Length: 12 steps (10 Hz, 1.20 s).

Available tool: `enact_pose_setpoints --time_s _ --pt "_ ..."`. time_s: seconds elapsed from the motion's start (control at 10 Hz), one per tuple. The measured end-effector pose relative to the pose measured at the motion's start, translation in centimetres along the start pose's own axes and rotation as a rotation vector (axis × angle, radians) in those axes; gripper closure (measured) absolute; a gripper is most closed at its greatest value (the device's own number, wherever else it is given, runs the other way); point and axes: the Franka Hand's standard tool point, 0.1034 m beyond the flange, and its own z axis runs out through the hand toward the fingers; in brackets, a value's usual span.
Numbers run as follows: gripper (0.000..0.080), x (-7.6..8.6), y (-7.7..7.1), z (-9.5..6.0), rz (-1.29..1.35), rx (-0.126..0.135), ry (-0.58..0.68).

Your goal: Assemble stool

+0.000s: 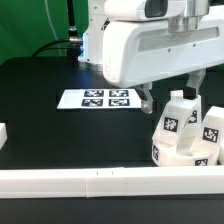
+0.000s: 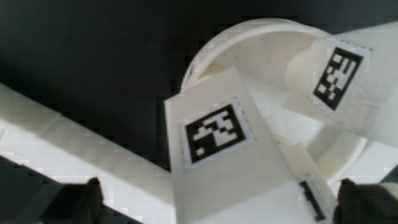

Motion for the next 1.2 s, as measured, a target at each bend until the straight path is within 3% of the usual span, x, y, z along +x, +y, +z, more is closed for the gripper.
enact_pose_setpoints --time_s 0.5,0.8,0.9,1.0,1.1,1.2 --pt "0.0151 0.66 -0.14 -0.11 -0.304 -0.058 -0.034" --pt "0.0151 0.39 0.08 0.05 -0.3 -0.059 -0.044" --pt "0.0262 0.35 0.13 0.06 -0.296 -0.059 -0.044" --pt "0.0262 0.33 0.16 0.06 -0.295 -0.059 -0.044" --pt "0.0463 0.35 0.16 0.05 -0.292 -0.06 -0.043" --pt "0.0467 0.36 0.17 0.05 -0.283 -0.061 -0.042"
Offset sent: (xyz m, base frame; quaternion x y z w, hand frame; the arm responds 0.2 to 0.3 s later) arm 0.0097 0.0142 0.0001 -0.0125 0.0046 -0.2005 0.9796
